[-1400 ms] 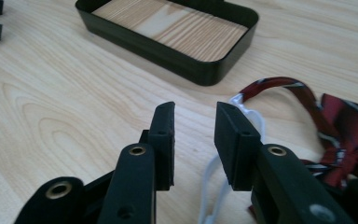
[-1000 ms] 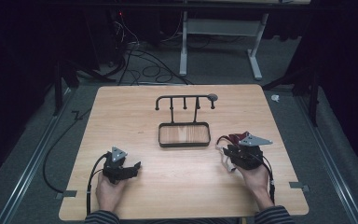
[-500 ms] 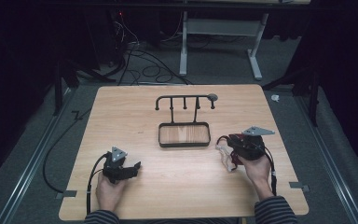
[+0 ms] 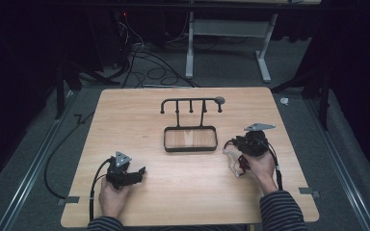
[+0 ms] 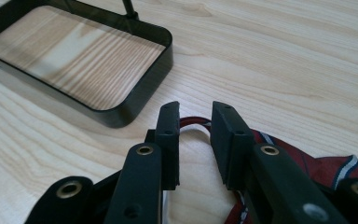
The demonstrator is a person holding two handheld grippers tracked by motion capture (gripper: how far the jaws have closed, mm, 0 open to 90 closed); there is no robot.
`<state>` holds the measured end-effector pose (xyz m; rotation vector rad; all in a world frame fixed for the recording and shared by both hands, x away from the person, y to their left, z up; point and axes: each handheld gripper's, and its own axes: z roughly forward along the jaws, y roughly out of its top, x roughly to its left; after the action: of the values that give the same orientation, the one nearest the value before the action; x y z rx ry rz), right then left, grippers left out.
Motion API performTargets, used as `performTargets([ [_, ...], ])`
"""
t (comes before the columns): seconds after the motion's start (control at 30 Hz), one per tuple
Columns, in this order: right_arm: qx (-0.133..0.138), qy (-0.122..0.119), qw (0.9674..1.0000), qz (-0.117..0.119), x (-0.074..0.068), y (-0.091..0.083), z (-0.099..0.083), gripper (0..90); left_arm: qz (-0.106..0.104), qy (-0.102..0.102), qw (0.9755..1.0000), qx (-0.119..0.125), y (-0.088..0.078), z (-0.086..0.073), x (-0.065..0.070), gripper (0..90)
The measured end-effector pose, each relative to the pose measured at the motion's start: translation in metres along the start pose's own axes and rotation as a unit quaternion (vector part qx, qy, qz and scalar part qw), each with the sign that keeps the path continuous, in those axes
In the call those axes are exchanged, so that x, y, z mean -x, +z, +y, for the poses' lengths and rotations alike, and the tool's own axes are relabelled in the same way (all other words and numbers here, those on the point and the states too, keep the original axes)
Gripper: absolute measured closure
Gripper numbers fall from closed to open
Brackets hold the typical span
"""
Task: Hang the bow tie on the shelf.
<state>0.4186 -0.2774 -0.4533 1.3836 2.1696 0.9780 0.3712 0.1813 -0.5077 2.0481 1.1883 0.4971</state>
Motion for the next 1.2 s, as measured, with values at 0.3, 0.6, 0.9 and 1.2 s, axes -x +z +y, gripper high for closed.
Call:
performTargets([
  [0.3,-0.016,0.005,0.9999,-0.001,0.005,0.017,0.005,73.9,0.0,-0.001,1.0,0.001,0.0,0.0,0.0,23.1],
  [0.6,-0.023,0.005,0.9997,-0.008,0.01,0.028,0.008,73.5,0.0,-0.001,1.0,0.0,0.0,0.0,0.0,23.1],
  [0.9,-0.041,0.008,0.9991,-0.003,0.014,0.037,0.006,74.0,0.0,-0.001,1.0,0.0,0.0,0.0,0.0,23.1],
  [1.2,-0.062,0.014,0.998,-0.001,0.019,0.045,0.002,85.3,0.0,-0.001,1.0,0.0,0.0,0.0,0.0,23.1],
])
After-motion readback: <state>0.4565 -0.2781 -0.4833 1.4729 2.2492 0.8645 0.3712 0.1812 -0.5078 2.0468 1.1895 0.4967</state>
